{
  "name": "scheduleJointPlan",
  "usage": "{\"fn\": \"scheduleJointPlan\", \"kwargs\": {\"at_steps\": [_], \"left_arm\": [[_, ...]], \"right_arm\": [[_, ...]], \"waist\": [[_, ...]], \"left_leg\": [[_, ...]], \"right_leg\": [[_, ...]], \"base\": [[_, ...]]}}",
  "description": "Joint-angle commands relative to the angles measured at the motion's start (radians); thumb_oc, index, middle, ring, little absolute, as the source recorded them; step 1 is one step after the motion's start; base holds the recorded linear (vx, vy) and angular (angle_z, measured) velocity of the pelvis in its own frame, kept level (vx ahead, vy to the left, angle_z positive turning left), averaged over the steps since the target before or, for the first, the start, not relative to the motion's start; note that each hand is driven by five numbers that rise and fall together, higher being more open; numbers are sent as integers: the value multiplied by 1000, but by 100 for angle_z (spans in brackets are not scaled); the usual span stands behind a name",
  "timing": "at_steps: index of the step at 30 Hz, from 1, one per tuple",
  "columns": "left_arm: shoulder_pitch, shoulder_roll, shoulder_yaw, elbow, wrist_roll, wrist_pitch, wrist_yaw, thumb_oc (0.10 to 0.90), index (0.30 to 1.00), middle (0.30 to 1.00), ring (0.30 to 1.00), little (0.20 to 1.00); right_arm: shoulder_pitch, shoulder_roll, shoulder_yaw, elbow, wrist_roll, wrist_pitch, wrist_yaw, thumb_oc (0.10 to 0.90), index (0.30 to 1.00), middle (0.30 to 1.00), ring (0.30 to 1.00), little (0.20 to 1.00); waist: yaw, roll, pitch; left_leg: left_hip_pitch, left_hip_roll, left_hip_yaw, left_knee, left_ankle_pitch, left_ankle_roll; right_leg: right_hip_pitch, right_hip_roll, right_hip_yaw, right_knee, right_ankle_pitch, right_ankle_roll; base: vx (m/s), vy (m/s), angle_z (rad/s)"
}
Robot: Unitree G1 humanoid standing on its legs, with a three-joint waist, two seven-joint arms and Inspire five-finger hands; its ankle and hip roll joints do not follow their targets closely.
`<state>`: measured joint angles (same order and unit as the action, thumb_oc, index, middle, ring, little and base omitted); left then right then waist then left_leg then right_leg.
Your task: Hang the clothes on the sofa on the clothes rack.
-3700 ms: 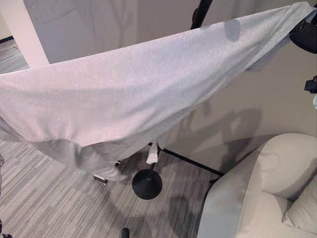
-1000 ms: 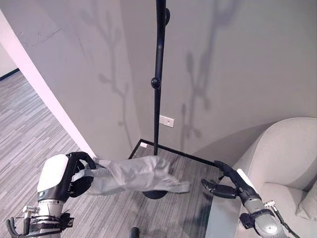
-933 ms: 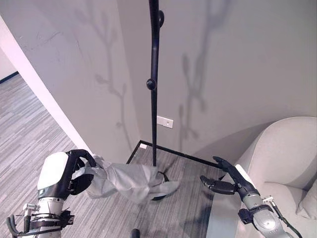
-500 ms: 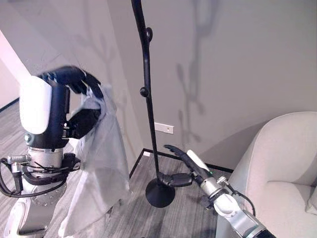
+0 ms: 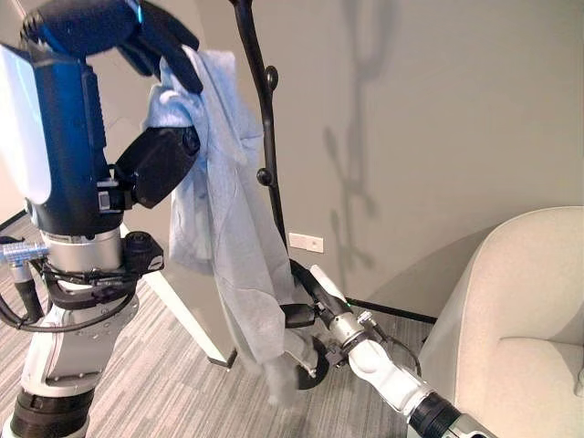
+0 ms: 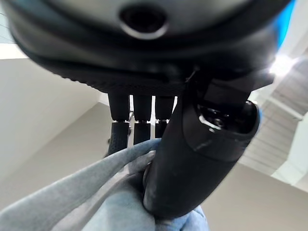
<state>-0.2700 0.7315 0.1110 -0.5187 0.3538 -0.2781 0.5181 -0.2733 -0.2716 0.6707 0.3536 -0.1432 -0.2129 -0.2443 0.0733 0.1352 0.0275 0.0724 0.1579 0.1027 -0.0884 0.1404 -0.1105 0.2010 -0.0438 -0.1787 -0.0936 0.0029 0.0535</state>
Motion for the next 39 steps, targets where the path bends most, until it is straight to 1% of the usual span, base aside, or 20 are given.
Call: {"fn": "scheduleJointPlan", "kwargs": {"at_steps": [1, 2, 6, 15, 16, 17, 18, 22, 24, 27, 28, 30, 31, 32, 33, 34, 35, 36, 38, 39], "left_arm": [[-230, 34, -39, 75, -79, 14, 123, 400, 300, 300, 300, 300], [-244, 35, -48, 84, -77, 13, 126, 400, 300, 300, 300, 300], [-381, 9, -132, 141, -73, 26, 128, 400, 300, 300, 300, 300], [-534, -69, -227, 233, -51, 51, 128, 400, 300, 300, 300, 300], [-558, -82, -236, 245, -42, 58, 133, 400, 300, 300, 300, 300], [-560, -82, -237, 246, -41, 59, 134, 400, 300, 300, 300, 300], [-568, -96, -238, 250, -35, 62, 140, 400, 300, 300, 300, 300], [-571, -110, -238, 260, -26, 71, 151, 400, 300, 300, 300, 300], [-560, -98, -231, 274, -20, 76, 155, 400, 300, 300, 300, 300], [-519, -63, -194, 290, 11, 93, 167, 400, 300, 300, 300, 300], [-517, -65, -194, 289, 11, 93, 167, 400, 300, 300, 300, 300], [-478, -24, -159, 315, 30, 107, 172, 400, 300, 300, 300, 300], [-444, 8, -125, 326, 53, 116, 172, 400, 300, 300, 300, 300], [-442, 6, -125, 325, 53, 116, 172, 400, 300, 300, 300, 300], [-418, 33, -92, 333, 68, 123, 170, 400, 300, 300, 300, 300], [-404, 43, -75, 337, 80, 126, 170, 400, 300, 300, 300, 300], [-402, 37, -75, 335, 81, 126, 169, 400, 300, 300, 300, 300], [-369, 62, -38, 338, 117, 130, 172, 400, 300, 300, 300, 300], [-331, 72, 2, 327, 151, 132, 174, 400, 300, 300, 300, 300], [-329, 69, 4, 325, 151, 132, 173, 400, 300, 300, 300, 300]], "right_arm": [[-123, 88, 33, -2, -23, -57, -40, 800, 900, 900, 900, 900], [-127, 89, 28, 2, -24, -59, -41, 800, 900, 900, 900, 900], [-119, 107, 66, 57, -3, -52, -4, 800, 900, 900, 900, 900], [-90, 143, 119, 123, 93, -60, 86, 800, 900, 900, 900, 900], [-88, 148, 122, 129, 107, -64, 92, 758, 836, 836, 836, 836], [-89, 148, 121, 129, 108, -64, 93, 593, 589, 589, 589, 589], [-85, 152, 118, 133, 128, -70, 95, 400, 300, 300, 300, 300], [-76, 152, 106, 137, 157, -75, 95, 400, 300, 300, 300, 300], [-66, 136, 83, 138, 165, -76, 85, 400, 300, 300, 300, 300], [-13, 72, 11, 105, 173, -74, 75, 400, 300, 300, 300, 300], [-9, 68, 11, 99, 174, -71, 77, 400, 300, 300, 300, 300], [65, -33, -85, 11, 172, -75, 71, 400, 300, 300, 300, 300], [140, -140, -176, -102, 139, -73, 66, 400, 300, 300, 300, 300], [143, -143, -178, -106, 140, -71, 67, 400, 300, 300, 300, 300], [210, -229, -283, -200, 104, -82, 53, 400, 300, 300, 300, 300], [246, -274, -343, -248, 79, -83, 44, 400, 300, 300, 300, 300], [260, -280, -351, -264, 77, -77, 47, 400, 300, 300, 300, 300], [304, -349, -467, -326, 22, -95, 13, 400, 300, 300, 300, 300], [340, -414, -579, -402, -41, -105, -20, 400, 300, 300, 300, 300], [346, -416, -583, -409, -42, -103, -19, 400, 300, 300, 300, 300]], "waist": [[-7, -27, -88], [-4, -29, -86], [-18, -9, -91], [-41, 9, -90], [-46, 10, -89], [-45, 9, -89], [-50, 10, -86], [-57, 5, -84], [-61, -5, -82], [-72, -25, -78], [-70, -24, -79], [-86, -42, -77], [-99, -54, -78], [-98, -53, -80], [-118, -69, -78], [-124, -73, -82], [-120, -70, -85], [-138, -86, -84], [-145, -97, -89], [-143, -94, -89]], "left_leg": [[-83, 28, 10, 30, -19, -12], [-84, 27, 9, 29, -19, -11], [-82, 11, 13, 23, -21, -7], [-79, -12, 18, 14, -31, -2], [-78, -15, 21, 14, -33, 0], [-78, -15, 21, 14, -33, 0], [-76, -16, 24, 13, -35, 2], [-75, -16, 35, 12, -37, 3], [-75, -13, 39, 13, -37, 3], [-74, -7, 45, 14, -39, 2], [-74, -7, 45, 14, -39, 2], [-75, -2, 51, 15, -39, 0], [-76, 2, 55, 15, -38, -1], [-76, 2, 55, 15, -38, -1], [-78, 6, 58, 17, -37, -3], [-78, 9, 58, 17, -37, -2], [-79, 9, 59, 18, -37, -2], [-76, 13, 62, 19, -42, -2], [-69, 16, 69, 19, -54, -1], [-72, 17, 70, 20, -50, 1]], "right_leg": [[-2, -31, -6, 7, -132, 6], [-2, -32, -8, 7, -132, 6], [-3, -46, -20, 7, -128, 15], [-9, -65, -32, 8, -122, 33], [-13, -67, -31, 8, -120, 37], [-13, -67, -30, 8, -119, 38], [-16, -68, -29, 8, -117, 39], [-20, -69, -26, 9, -114, 42], [-23, -68, -22, 10, -112, 42], [-28, -65, -14, 10, -109, 42], [-28, -66, -14, 10, -109, 42], [-32, -64, -6, 12, -106, 42], [-35, -63, -2, 14, -104, 42], [-35, -63, -2, 14, -104, 42], [-40, -61, 7, 15, -102, 42], [-42, -61, 10, 16, -101, 43], [-43, -61, 10, 17, -101, 43], [-48, -60, 21, 20, -99, 46], [-54, -58, 33, 23, -102, 50], [-57, -58, 34, 24, -98, 50]], "base": [[-22, 22, 6], [-31, 38, 5], [-21, 30, 1], [-19, 21, -1], [0, 0, 0], [0, 0, 0], [0, 0, 0], [0, 0, 0], [0, 0, 0], [0, 0, 0], [0, 0, 0], [12, -2, -2], [21, -1, -11], [33, -1, -16], [30, 1, -14], [29, 2, -12], [28, -1, -11], [20, 3, -13], [27, 1, -13], [11, 7, -27]]}}
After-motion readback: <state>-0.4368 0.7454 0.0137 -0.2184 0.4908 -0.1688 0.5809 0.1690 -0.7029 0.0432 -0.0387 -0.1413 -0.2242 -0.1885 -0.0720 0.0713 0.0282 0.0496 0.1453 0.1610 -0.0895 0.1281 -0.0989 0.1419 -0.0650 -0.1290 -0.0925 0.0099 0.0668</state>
